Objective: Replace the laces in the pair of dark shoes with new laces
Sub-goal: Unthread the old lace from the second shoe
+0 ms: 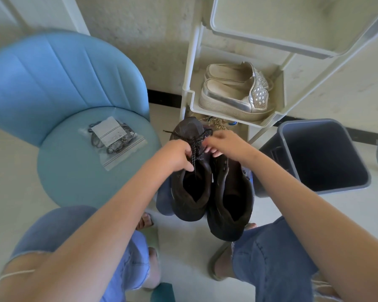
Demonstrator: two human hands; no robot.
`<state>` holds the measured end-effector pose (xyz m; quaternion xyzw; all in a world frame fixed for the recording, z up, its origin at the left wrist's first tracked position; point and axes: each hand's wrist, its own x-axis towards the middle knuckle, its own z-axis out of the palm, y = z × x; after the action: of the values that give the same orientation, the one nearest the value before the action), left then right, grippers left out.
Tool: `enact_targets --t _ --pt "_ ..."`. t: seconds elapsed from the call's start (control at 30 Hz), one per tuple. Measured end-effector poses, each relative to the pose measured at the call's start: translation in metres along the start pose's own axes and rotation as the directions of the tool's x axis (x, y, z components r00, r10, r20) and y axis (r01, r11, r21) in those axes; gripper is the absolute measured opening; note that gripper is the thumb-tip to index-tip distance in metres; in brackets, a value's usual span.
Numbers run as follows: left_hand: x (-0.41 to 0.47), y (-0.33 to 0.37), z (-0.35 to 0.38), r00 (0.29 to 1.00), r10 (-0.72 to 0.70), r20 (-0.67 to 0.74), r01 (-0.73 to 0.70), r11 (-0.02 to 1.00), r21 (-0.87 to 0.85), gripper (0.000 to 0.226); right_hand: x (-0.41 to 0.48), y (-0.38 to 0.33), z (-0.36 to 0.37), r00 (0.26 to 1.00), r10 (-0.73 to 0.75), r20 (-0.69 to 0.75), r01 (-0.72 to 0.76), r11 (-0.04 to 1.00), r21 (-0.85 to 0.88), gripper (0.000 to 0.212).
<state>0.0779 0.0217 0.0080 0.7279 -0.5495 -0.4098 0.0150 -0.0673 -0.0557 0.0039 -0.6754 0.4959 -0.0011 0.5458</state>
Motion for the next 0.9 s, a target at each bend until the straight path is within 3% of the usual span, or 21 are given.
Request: enact_targets --t 0.03,0.1,0.2,0.33,0.43,0.5,0.57,0.63,0.7,0.73,0.8,0.83,0.9 --pt "0.002 0.000 0.002 1.000 0.003 -0.006 -0.003 0.999 0.045 0.039 -0.001 0.003 0.002 0.997 -0.050 0.058 0.062 0.972 -0.228 0.017" --pt "0.006 -0.003 0.005 0.996 0.004 -0.088 -0.005 1.000 -0.010 0.032 -0.002 0.007 0.008 0.983 -0.098 0.157 0.154 0.905 -0.397 0.015" --pt "0.009 -0.006 0.007 0.993 -0.028 -0.118 0.012 0.990 -0.139 0.031 0.001 0.007 0.013 0.976 -0.142 0.162 0.194 0.906 -0.377 0.016" --pt "0.008 -0.006 0.002 0.998 -0.057 0.022 0.061 0.950 -0.306 0.038 0.005 0.008 0.016 0.981 -0.153 0.120 0.187 0.912 -0.365 0.025" --pt "0.004 -0.011 -0.008 0.994 -0.055 0.092 0.068 0.987 -0.144 0.046 0.007 0.010 0.014 0.995 -0.097 -0.014 0.091 0.967 -0.237 0.025" --pt "-0.001 -0.015 -0.016 0.991 -0.077 0.105 0.082 0.996 -0.040 0.044 0.007 0.011 0.010 0.991 0.040 -0.130 -0.038 0.999 0.016 0.025" --pt "-0.006 -0.018 -0.023 0.989 -0.110 0.096 0.126 0.974 -0.187 0.044 0.005 0.011 0.005 0.977 0.169 -0.129 -0.117 0.933 0.341 0.023" --pt "-0.008 -0.016 -0.026 0.983 -0.173 0.061 0.176 0.798 -0.576 0.050 0.003 0.010 -0.003 0.976 0.210 -0.052 -0.141 0.800 0.583 0.020" --pt "-0.009 -0.013 -0.026 0.968 -0.239 0.070 0.173 0.442 -0.880 0.035 0.001 0.008 -0.009 0.976 0.217 -0.001 -0.145 0.654 0.742 0.026" --pt "-0.010 -0.012 -0.025 0.959 -0.268 0.090 0.161 0.254 -0.954 0.024 0.000 0.007 -0.011 0.972 0.234 -0.004 -0.140 0.592 0.794 0.031" --pt "-0.009 -0.012 -0.021 0.932 -0.346 0.112 0.092 -0.075 -0.993 0.028 -0.003 0.006 -0.014 0.961 0.276 -0.005 -0.127 0.460 0.879 0.037" --pt "-0.007 -0.014 -0.019 0.913 -0.391 0.117 0.043 -0.193 -0.980 0.033 -0.004 0.006 -0.015 0.959 0.285 0.002 -0.116 0.386 0.915 0.036" --pt "-0.005 -0.015 -0.018 0.879 -0.459 0.128 -0.026 -0.315 -0.949 0.033 -0.004 0.006 -0.018 0.956 0.293 0.005 -0.096 0.297 0.950 0.029"
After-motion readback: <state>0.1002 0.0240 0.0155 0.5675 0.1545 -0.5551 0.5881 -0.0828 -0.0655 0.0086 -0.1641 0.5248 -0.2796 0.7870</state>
